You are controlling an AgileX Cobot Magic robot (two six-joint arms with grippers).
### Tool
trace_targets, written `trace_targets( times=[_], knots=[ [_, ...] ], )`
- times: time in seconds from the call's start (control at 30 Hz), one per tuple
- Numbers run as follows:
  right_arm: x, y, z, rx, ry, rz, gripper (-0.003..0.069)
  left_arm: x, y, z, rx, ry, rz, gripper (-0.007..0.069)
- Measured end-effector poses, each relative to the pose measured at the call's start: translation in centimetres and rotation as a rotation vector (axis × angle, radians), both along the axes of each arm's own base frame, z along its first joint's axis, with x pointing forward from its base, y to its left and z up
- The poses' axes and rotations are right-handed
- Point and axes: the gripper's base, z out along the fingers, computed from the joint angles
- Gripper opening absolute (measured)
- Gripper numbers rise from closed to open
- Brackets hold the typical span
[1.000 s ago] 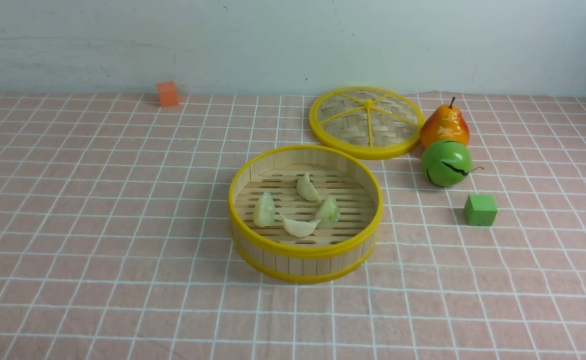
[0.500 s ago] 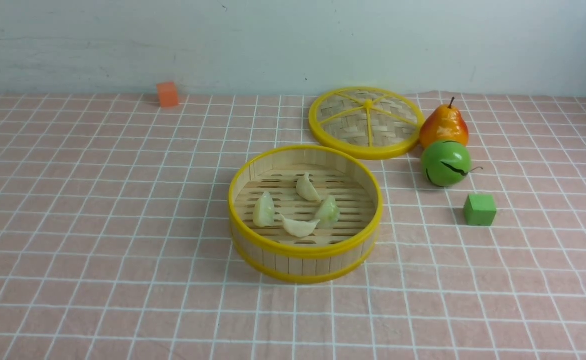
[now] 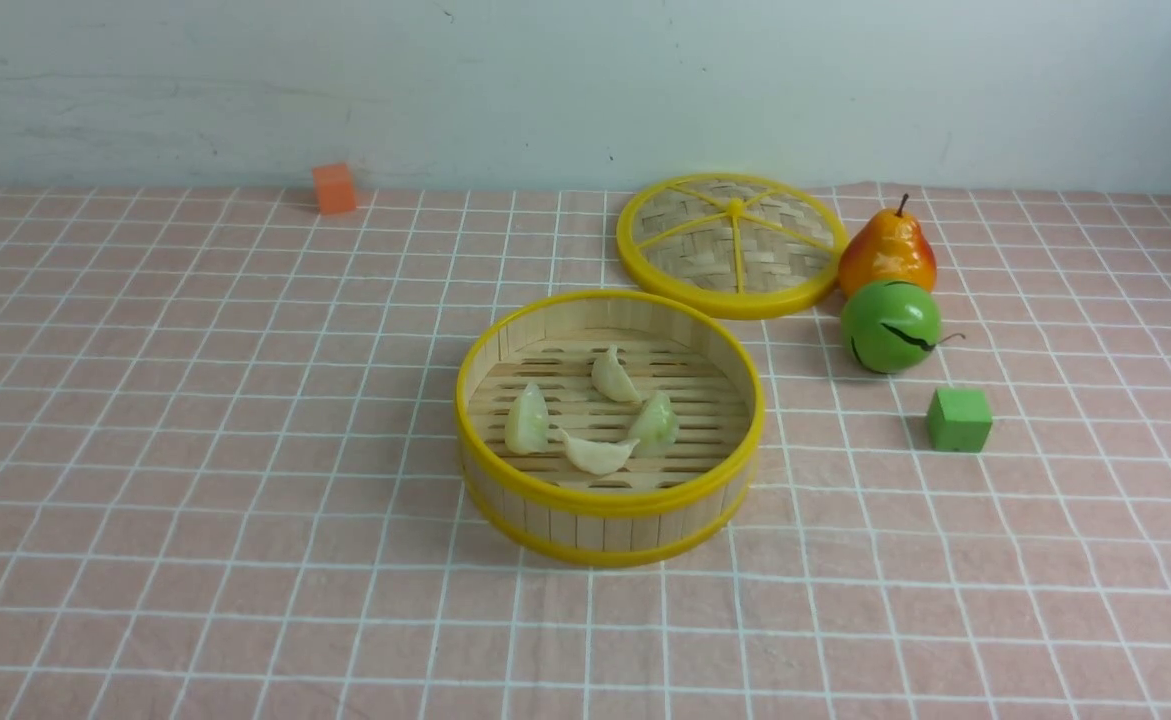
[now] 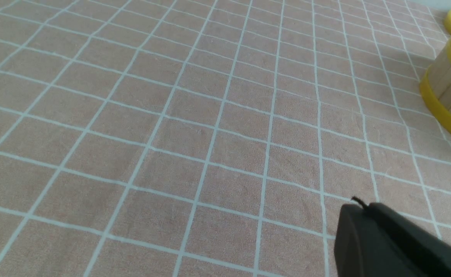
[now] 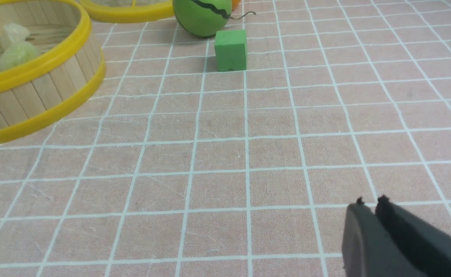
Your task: Put the dumplings into the steamer on the table with the pink tablecloth.
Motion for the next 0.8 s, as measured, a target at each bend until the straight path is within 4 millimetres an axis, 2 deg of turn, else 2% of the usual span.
trace_targets(
  times=[0.8],
  knots=[
    [0.00,0.00,0.00,0.001,0.000,0.000,0.0081,0.00,0.00,0.00,0.001,0.000,0.000,-0.0014]
  ],
)
